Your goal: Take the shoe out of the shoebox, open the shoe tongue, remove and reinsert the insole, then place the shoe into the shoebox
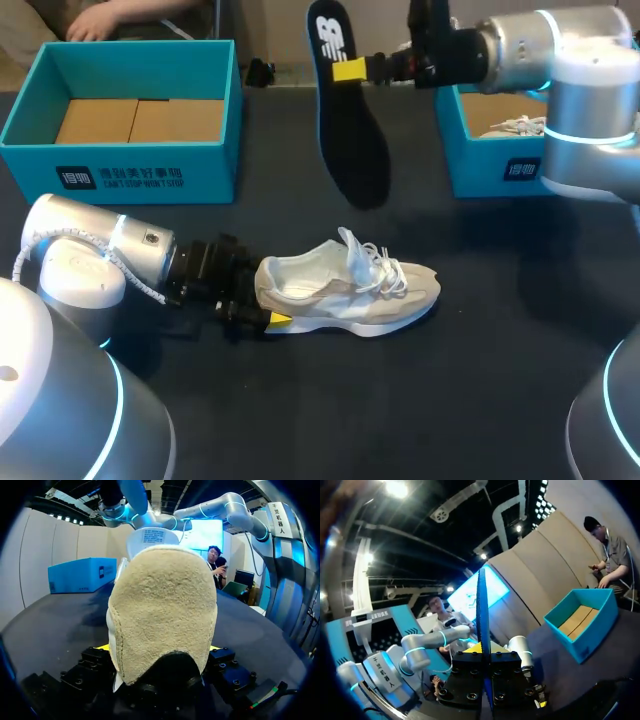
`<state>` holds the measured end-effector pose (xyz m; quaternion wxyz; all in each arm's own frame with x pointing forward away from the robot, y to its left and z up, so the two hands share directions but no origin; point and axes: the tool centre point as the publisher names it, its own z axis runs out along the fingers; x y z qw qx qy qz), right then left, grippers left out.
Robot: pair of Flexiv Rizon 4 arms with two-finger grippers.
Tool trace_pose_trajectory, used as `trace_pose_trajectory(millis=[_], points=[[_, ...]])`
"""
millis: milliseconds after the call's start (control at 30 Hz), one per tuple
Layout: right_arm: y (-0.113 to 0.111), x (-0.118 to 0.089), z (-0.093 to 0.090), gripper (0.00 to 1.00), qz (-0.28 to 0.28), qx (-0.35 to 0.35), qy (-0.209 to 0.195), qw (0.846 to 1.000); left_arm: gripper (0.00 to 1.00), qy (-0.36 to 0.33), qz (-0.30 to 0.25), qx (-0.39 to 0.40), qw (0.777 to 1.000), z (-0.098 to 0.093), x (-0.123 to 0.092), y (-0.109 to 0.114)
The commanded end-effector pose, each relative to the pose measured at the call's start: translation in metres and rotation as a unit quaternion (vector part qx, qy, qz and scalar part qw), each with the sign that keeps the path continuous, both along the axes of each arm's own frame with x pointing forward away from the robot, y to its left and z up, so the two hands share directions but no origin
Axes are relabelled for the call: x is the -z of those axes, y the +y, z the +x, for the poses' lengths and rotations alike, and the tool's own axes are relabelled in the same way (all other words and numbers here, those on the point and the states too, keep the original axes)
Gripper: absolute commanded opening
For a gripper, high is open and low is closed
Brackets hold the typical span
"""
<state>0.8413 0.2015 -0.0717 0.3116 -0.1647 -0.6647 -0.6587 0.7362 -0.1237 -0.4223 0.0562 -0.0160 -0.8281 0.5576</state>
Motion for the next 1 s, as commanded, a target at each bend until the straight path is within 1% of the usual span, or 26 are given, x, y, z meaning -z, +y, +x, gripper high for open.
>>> trace_pose_trajectory(millis=[33, 367, 633, 800, 1000], points=[[-0.015, -0.024, -0.026, 0.00, -0.065, 0.078, 0.000, 0.995, 0.00, 0.000, 0.002, 0.001, 1.000, 0.000, 0.001, -0.001], [-0.033, -0.061, -0.047, 0.00, -0.074, 0.117, 0.002, 0.990, 0.00, 0.000, 0.002, 0.001, 1.000, 0.000, 0.001, -0.001], [-0.032, -0.083, -0.066, 0.00, -0.084, 0.129, 0.008, 0.988, 0.00, 0.000, 0.002, 0.001, 1.000, 0.000, 0.001, -0.001], [-0.027, -0.091, -0.078, 0.00, -0.091, 0.125, 0.007, 0.988, 0.00, 0.000, 0.002, 0.001, 1.000, 0.000, 0.001, -0.001], [-0.024, -0.091, -0.091, 0.00, -0.087, 0.129, 0.005, 0.988, 0.00, 0.000, 0.002, 0.001, 1.000, 0.000, 0.001, -0.001]])
